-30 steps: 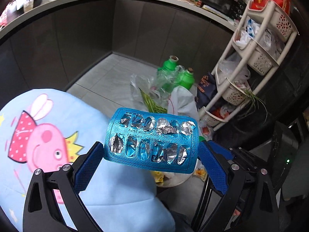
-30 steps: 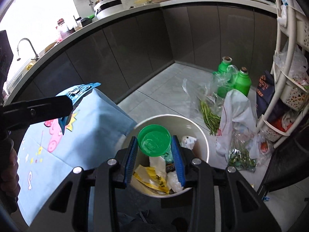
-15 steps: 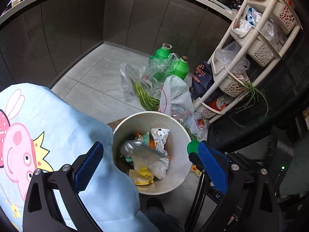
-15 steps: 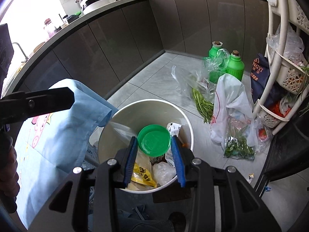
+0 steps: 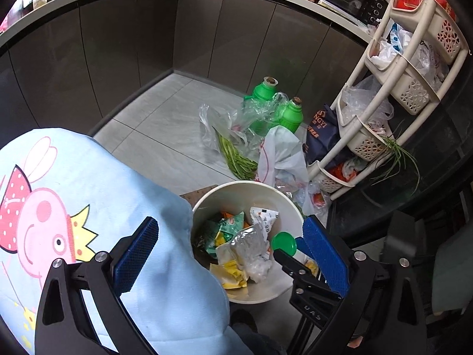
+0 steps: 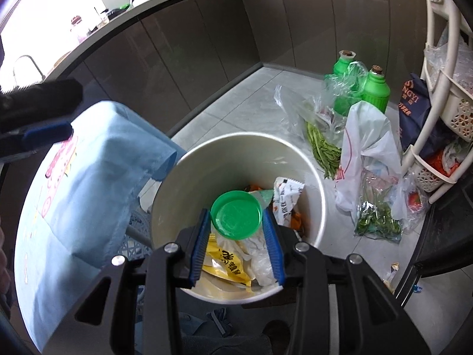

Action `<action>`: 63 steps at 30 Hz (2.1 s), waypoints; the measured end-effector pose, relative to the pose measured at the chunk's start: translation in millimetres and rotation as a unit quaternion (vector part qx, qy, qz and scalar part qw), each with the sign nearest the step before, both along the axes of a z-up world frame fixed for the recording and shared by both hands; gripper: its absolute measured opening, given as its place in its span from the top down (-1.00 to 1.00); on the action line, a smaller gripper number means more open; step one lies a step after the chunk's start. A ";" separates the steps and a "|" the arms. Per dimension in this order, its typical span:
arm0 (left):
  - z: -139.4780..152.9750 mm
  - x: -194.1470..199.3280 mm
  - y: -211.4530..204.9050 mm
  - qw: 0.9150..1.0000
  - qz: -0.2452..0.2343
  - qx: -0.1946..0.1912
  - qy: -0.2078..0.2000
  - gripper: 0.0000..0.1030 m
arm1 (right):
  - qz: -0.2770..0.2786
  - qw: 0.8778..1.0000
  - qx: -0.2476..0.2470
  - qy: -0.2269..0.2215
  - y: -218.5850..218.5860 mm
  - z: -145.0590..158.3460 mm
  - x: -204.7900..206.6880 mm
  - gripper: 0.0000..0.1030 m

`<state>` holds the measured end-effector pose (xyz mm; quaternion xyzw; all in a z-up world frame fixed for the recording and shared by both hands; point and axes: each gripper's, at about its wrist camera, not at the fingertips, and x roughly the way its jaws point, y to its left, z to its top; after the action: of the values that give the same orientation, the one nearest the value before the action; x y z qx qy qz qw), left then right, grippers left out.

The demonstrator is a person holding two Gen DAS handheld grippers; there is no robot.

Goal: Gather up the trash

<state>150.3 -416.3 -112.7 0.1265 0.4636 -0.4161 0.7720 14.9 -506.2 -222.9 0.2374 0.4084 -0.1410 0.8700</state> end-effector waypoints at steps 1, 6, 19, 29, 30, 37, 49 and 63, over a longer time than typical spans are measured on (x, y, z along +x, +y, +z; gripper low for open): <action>1.2 0.2 1.2 1.000 0.001 0.001 -0.003 -0.83 | 0.004 1.000 -0.001 0.002 1.7 -1.1 1.2 0.04; 8.1 2.5 7.8 1.000 0.005 0.004 -0.021 -0.83 | 0.004 1.000 -0.015 -0.011 6.3 4.5 -3.5 -0.31; 64.5 -12.5 74.9 0.994 0.080 -0.025 -0.065 -0.83 | 0.022 0.996 -0.062 -0.061 28.1 86.4 -20.7 -0.93; 108.4 -40.8 184.3 0.974 0.196 -0.023 -0.112 -0.83 | 0.042 0.993 -0.101 -0.037 92.5 149.4 -25.1 -0.93; 110.9 -43.6 195.4 0.971 0.208 -0.020 -0.113 -0.83 | 0.042 0.993 -0.101 -0.035 101.1 156.3 -25.0 -0.93; 115.6 -62.4 280.7 0.951 0.288 0.014 -0.111 -0.83 | 0.070 0.990 -0.119 -0.041 166.1 191.0 -21.2 -0.93; 119.0 -92.0 377.0 0.925 0.361 0.049 -0.107 -0.83 | 0.126 0.980 -0.147 -0.051 268.7 209.2 -16.3 -0.93; 122.3 -92.5 393.9 0.921 0.373 0.040 -0.104 -0.83 | 0.133 0.976 -0.169 -0.046 286.7 214.3 -9.3 -0.93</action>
<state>57.7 -22.4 9.6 0.0179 0.4102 -0.0633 0.9096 5.6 -219.5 -8.6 0.0371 0.3659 -0.0797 0.9265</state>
